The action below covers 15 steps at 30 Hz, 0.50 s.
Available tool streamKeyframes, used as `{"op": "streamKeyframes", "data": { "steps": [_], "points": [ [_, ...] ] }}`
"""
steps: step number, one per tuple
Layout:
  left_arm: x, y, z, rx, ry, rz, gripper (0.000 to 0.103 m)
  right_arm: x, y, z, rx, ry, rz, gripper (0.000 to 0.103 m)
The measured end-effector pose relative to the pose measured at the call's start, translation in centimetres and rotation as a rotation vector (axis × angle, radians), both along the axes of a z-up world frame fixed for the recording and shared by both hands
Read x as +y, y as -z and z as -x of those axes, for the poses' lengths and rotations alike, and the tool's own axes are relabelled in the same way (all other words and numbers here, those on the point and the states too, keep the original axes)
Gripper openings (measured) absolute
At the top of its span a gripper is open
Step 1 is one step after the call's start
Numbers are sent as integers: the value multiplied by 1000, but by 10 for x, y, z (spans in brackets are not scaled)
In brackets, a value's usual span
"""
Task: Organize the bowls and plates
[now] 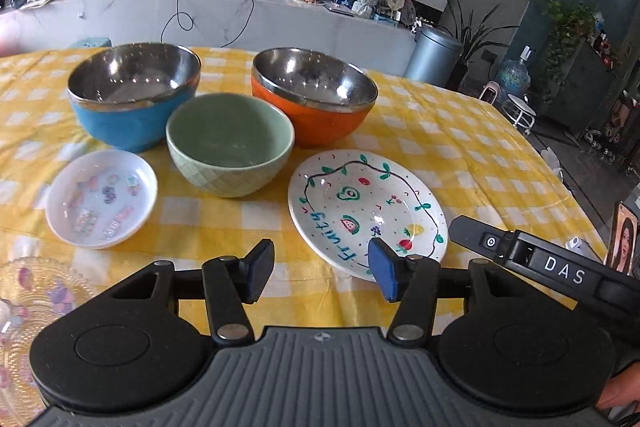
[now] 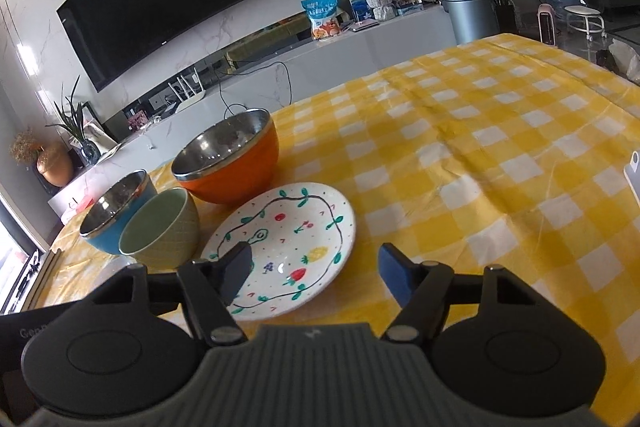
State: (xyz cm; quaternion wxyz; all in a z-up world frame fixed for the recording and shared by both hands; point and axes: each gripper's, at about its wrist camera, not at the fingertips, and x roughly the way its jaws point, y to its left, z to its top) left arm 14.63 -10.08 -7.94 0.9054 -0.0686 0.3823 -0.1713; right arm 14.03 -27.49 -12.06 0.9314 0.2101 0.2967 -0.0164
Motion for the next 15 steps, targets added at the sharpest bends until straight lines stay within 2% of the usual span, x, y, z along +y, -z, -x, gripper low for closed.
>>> {"op": "streamKeyframes", "data": {
  "steps": [6,9,12,15],
  "points": [
    [-4,15,-17,32,-15,24,63,-16,9,-20,36,28,13,52],
    [-1,17,-26,28,-32,45,63,-21,14,-30,48,27,-8,38],
    [0,20,-34,26,-42,54,62,-21,18,-40,60,16,-25,30],
    [1,24,-39,31,-47,62,54,-19,22,-48,69,7,-32,26]
  ]
}}
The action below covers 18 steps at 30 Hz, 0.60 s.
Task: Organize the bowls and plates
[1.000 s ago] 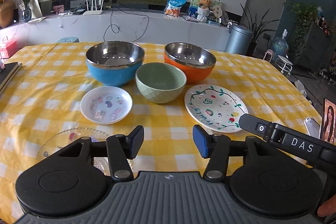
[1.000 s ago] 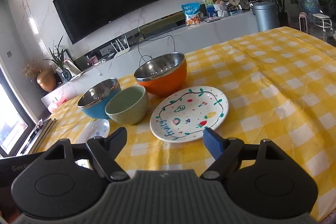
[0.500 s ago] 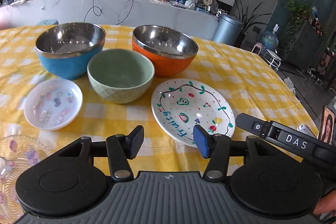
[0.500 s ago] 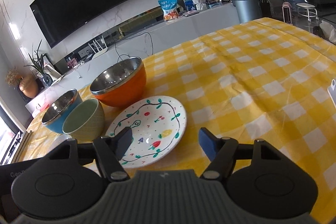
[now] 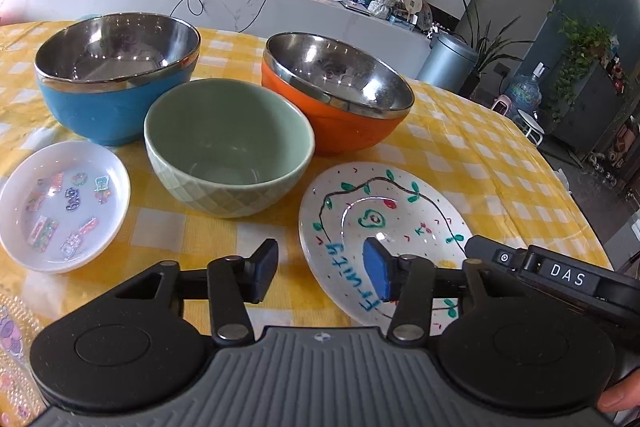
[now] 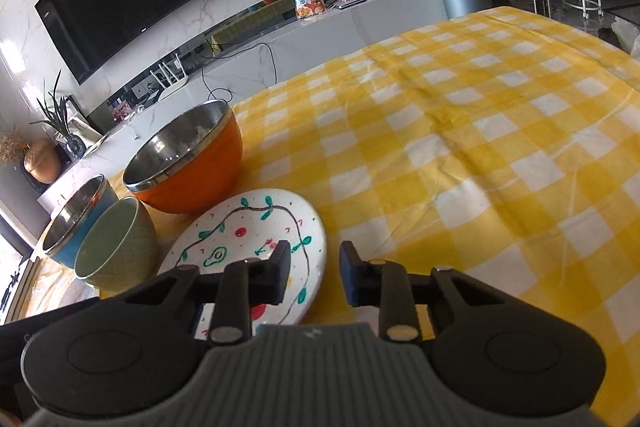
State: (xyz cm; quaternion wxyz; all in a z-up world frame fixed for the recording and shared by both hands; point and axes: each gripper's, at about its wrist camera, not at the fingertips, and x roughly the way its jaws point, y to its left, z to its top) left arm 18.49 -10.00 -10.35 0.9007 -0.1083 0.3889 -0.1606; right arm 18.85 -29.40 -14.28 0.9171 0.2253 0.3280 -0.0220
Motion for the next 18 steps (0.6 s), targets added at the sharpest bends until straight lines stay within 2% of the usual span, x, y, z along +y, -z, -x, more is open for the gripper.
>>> {"op": "streamKeyframes", "data": {
  "steps": [8,12,18],
  "points": [
    [1,4,-5,-18,2,37,27,-6,9,-5,3,11,-51,17],
    [0,4,-6,-22,-15,24,17,-11,13,-6,-2,21,-110,9],
    [1,1,-3,-27,-6,20,17,-8,10,-6,-5,15,-84,8]
  ]
}}
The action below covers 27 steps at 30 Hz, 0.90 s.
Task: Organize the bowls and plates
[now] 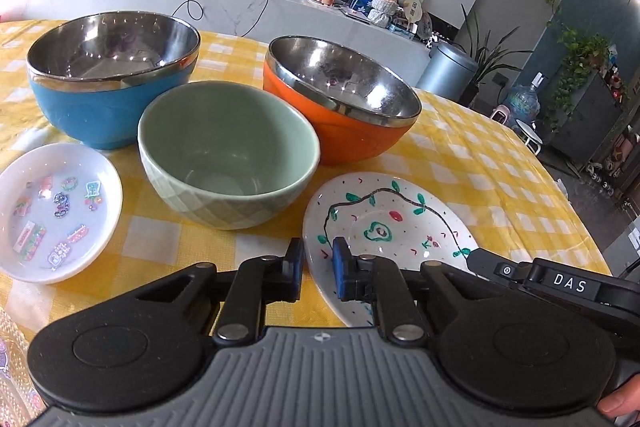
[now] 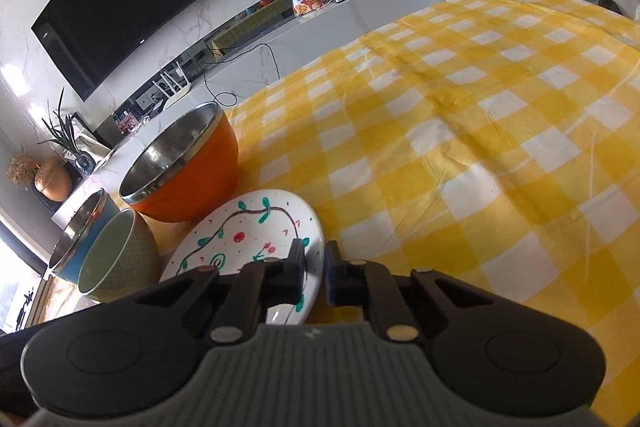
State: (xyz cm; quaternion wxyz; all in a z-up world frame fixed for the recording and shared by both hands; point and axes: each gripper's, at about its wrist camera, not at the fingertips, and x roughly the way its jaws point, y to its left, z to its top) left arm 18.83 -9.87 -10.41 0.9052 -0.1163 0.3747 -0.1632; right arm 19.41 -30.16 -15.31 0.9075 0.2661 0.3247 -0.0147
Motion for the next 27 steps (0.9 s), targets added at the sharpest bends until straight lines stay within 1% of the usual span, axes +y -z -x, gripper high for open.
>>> {"op": "streamKeyframes", "data": {
  "steps": [8,16,22,27],
  "points": [
    [6,-9,19,6,11,0,17,0,-11,14,15,-12,-8,8],
    [20,-24,48,-3,1,-12,17,10,-22,42,24,-32,-38,7],
    [40,-31,71,1,-32,-19,17,32,-29,65,34,-60,-37,7],
    [64,-38,92,-18,-57,-36,16,57,-35,81,43,-103,-40,8]
  ]
}}
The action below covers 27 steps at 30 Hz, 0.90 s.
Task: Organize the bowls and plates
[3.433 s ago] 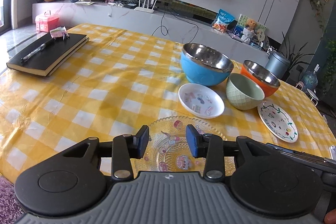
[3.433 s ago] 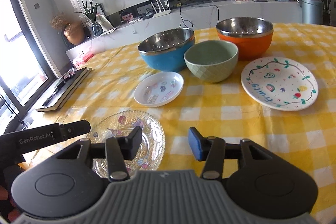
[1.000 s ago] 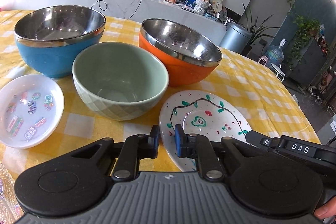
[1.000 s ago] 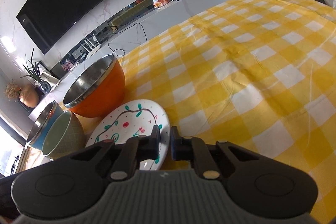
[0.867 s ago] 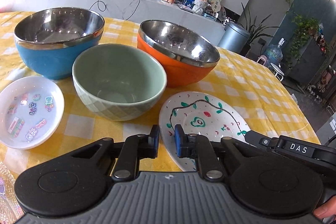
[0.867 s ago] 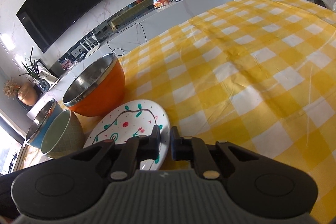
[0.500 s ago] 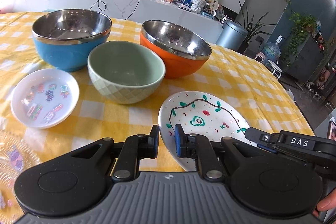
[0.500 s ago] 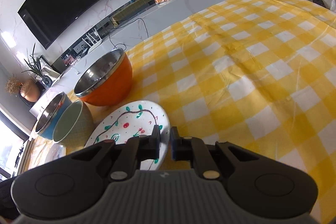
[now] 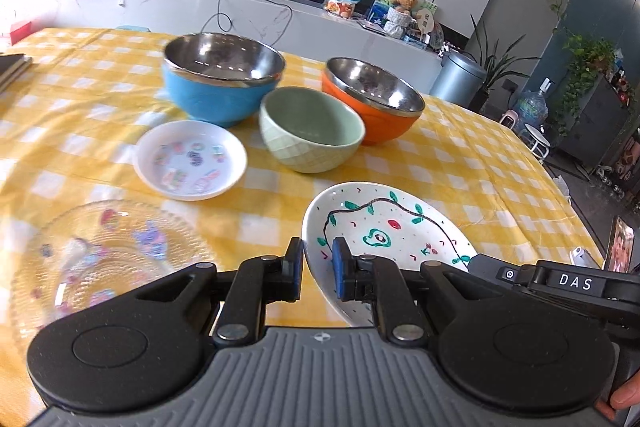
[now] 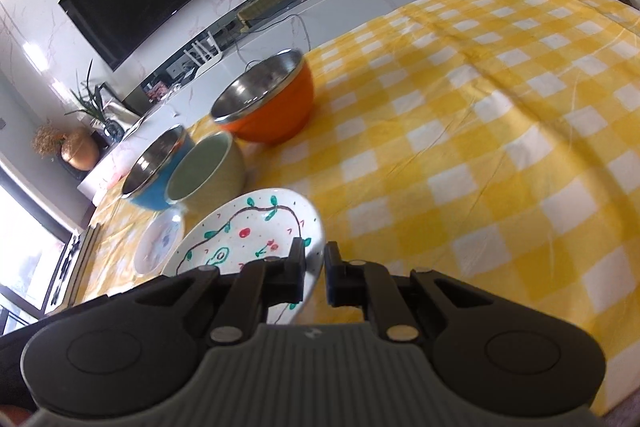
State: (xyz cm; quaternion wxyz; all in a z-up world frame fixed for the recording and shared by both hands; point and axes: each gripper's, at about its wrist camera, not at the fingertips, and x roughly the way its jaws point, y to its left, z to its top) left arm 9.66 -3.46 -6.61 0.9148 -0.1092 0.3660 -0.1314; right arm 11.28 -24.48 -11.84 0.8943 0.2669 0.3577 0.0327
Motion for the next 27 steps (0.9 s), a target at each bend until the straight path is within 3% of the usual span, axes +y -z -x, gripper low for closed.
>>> {"op": "streamKeyframes", "data": {
  "steps": [11,27],
  "points": [
    [70,-13,36,-6,-110,78,16,62,-14,20,8,-121,-2,8],
    [137,-7,47,1,-244,80,16,142,-16,9,38,-247,23,8]
  ]
}}
